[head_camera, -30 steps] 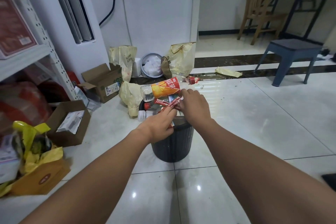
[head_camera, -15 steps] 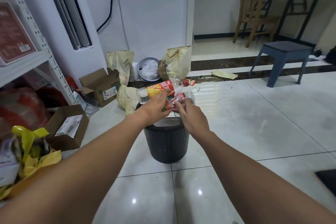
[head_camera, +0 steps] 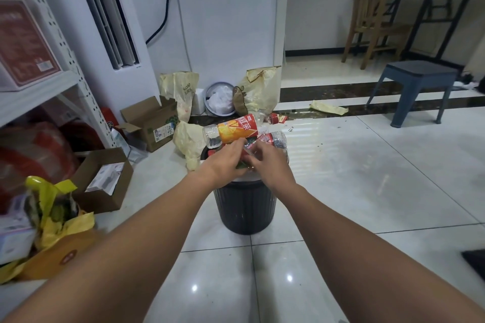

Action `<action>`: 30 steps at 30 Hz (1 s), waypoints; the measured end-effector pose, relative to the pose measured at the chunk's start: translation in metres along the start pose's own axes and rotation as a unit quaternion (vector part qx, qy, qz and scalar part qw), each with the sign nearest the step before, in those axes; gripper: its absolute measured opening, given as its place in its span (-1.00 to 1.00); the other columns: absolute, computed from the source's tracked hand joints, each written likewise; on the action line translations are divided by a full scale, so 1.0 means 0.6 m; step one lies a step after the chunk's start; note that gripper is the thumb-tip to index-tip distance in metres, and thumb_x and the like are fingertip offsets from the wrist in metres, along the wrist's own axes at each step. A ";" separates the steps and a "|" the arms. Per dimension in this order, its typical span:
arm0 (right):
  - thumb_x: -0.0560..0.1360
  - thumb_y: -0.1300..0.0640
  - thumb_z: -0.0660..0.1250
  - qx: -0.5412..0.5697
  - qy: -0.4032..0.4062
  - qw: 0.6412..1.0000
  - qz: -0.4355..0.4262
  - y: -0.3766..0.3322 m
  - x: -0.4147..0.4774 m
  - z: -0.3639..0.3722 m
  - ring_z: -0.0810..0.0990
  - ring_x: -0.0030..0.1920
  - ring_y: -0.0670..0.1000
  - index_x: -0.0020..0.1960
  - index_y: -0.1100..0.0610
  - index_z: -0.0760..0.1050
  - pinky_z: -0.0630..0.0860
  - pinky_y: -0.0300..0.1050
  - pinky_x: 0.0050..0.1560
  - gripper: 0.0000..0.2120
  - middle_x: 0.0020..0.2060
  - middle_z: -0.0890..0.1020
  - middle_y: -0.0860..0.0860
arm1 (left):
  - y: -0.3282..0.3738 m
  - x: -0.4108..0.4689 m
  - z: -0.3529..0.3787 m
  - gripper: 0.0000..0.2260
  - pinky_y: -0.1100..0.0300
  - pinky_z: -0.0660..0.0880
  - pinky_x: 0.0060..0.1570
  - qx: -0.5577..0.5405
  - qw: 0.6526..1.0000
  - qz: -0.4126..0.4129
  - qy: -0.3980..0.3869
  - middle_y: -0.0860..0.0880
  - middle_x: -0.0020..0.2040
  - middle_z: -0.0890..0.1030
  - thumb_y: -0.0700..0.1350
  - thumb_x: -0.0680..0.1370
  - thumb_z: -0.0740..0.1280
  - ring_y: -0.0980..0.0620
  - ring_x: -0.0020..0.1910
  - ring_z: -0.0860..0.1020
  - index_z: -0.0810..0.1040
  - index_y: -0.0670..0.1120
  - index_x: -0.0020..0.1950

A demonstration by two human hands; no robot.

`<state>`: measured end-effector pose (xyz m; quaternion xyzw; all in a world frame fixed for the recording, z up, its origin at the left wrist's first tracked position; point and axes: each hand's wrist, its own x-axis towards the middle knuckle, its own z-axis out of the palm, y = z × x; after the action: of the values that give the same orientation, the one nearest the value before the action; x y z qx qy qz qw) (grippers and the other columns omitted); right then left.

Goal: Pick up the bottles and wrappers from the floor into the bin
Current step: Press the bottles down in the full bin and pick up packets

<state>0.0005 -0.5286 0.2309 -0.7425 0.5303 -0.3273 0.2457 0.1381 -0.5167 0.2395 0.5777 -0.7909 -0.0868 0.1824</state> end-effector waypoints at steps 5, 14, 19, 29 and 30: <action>0.51 0.10 0.37 -0.038 0.009 0.999 -0.007 0.009 0.004 -0.009 0.60 -0.08 0.07 0.01 0.11 0.53 0.56 0.01 -0.04 -0.89 -0.09 0.64 0.06 | -0.030 -0.018 -0.005 -0.50 0.03 0.43 0.17 0.103 0.994 -0.037 0.011 -0.07 0.24 0.45 0.04 0.51 0.33 -0.05 0.20 0.43 0.27 -0.10 0.37; 0.51 0.18 0.34 -0.122 0.138 0.979 -0.086 -0.010 0.030 -0.028 0.58 -0.10 0.15 -0.02 0.20 0.54 0.55 0.02 -0.13 -0.91 -0.05 0.61 0.10 | -0.091 -0.070 0.004 -0.79 0.16 0.34 0.04 0.266 0.961 0.069 -0.022 0.04 0.09 0.53 0.06 0.59 0.16 0.03 0.07 0.45 0.43 0.02 0.16; 0.52 0.29 0.28 -0.242 0.108 0.957 -0.114 -0.033 0.047 -0.004 0.58 -0.12 0.21 0.04 0.20 0.48 0.53 0.00 -0.18 -0.89 0.12 0.51 0.10 | -0.101 -0.077 0.019 -0.77 0.10 0.39 0.09 0.273 0.958 0.069 -0.049 0.02 0.11 0.55 0.06 0.60 0.12 0.01 0.09 0.47 0.44 0.01 0.16; 0.49 0.30 0.32 -0.271 0.123 0.949 -0.102 -0.024 0.069 0.058 0.52 -0.17 0.15 0.00 0.20 0.49 0.30 -0.10 -0.30 -0.90 -0.06 0.52 0.11 | -0.109 -0.079 0.064 -0.79 0.15 0.36 -0.01 0.200 0.975 0.067 -0.067 0.00 0.05 0.56 0.04 0.60 0.14 0.00 0.02 0.48 0.43 -0.03 0.12; 0.49 0.31 0.33 -0.272 0.121 0.949 -0.104 -0.023 0.071 0.061 0.51 -0.18 0.15 -0.01 0.20 0.49 0.29 -0.10 -0.30 -0.90 -0.08 0.51 0.11 | -0.111 -0.080 0.068 -0.80 0.14 0.37 -0.01 0.194 0.976 0.065 -0.070 0.00 0.05 0.56 0.04 0.60 0.13 0.00 0.01 0.48 0.43 -0.02 0.12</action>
<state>0.0462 -0.5638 0.2258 -0.7868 0.5449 -0.2818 -0.0676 0.1935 -0.4956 0.1697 0.5418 -0.8394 0.0403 0.0157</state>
